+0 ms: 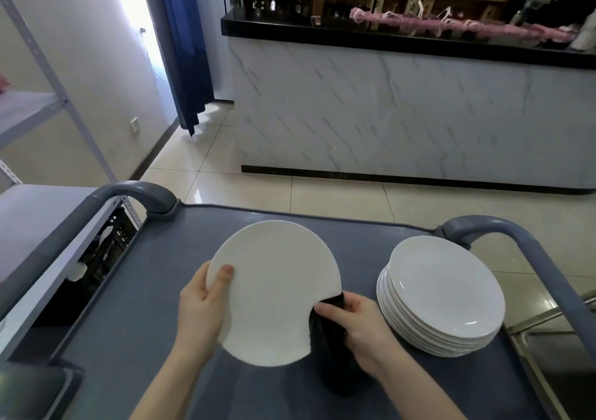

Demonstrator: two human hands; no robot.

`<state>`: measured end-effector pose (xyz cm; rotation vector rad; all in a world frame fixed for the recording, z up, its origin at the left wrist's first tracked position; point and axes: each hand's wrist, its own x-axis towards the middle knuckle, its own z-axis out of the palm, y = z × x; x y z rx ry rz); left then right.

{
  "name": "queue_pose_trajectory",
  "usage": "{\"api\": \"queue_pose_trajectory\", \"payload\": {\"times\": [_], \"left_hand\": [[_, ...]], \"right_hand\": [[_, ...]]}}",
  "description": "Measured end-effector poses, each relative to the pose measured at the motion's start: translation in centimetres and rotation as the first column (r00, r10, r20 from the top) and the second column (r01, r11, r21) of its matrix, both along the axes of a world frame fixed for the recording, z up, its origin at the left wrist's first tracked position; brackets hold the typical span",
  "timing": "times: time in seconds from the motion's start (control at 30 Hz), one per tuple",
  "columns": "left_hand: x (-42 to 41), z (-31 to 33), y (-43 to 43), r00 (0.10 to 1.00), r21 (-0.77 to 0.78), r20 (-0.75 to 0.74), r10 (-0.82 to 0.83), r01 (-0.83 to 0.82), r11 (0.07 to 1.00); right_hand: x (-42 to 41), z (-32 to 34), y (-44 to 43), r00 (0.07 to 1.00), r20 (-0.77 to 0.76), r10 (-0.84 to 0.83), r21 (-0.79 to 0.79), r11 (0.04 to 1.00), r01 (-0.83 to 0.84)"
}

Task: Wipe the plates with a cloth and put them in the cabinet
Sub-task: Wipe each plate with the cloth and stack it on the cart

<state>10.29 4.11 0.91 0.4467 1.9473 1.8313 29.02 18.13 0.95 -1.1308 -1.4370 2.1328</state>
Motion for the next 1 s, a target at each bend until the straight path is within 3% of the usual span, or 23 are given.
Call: {"api": "queue_pose_trajectory", "payload": {"times": [0.1,0.2,0.37,0.4,0.47,0.57,0.63,0.7,0.77,0.87,1.0], "left_hand": [[-0.7,1.0,0.3,0.982,-0.049,-0.079,-0.169,0.165,0.985],[-2.0,2.4,1.1,0.907,-0.191,-0.201,-0.369,0.333,0.923],[-3.2,5.1,4.2,0.593,-0.554,-0.317,-0.740,0.517,0.652],[-3.2,5.2,4.6,0.569,-0.584,-0.316,-0.759,0.514,0.628],[-3.0,5.1,4.5,0.633,-0.537,-0.343,-0.694,0.474,0.698],[-3.2,3.7,2.6,0.861,-0.304,-0.363,-0.357,0.252,0.919],[-2.3,2.4,1.3,0.963,-0.130,-0.189,-0.191,0.168,0.977],[-0.2,0.8,1.0,0.992,0.002,0.025,-0.127,0.127,0.992],[1.7,-0.3,1.4,0.997,0.028,0.082,-0.006,0.004,1.000],[2.0,-0.6,1.8,0.993,-0.005,0.009,0.119,-0.119,0.993],[0.7,0.1,1.1,0.991,-0.027,-0.134,-0.009,0.005,1.000]], "right_hand": [[-0.2,2.0,2.0,0.999,-0.022,0.038,0.164,0.986,-0.034],[-0.7,4.1,3.8,0.986,0.038,0.160,0.319,0.934,-0.164],[-2.2,5.2,4.4,0.900,0.225,0.373,0.438,0.787,-0.435],[-2.4,5.2,4.1,0.890,0.236,0.390,0.453,0.766,-0.456],[-2.4,4.8,3.8,0.909,0.213,0.359,0.479,0.772,-0.417],[-1.3,3.8,3.8,0.974,0.076,0.212,0.425,0.877,-0.224],[-0.5,2.6,3.3,0.998,-0.055,0.022,0.244,0.970,-0.008],[-0.2,1.3,2.1,0.984,-0.119,-0.134,0.043,0.989,0.140],[-0.3,0.4,0.7,0.967,-0.154,-0.205,-0.091,0.977,0.193],[0.1,-0.2,0.1,0.979,-0.120,-0.166,-0.121,0.981,0.151],[0.3,1.2,2.5,0.999,-0.037,-0.026,-0.033,0.999,0.025]]}}
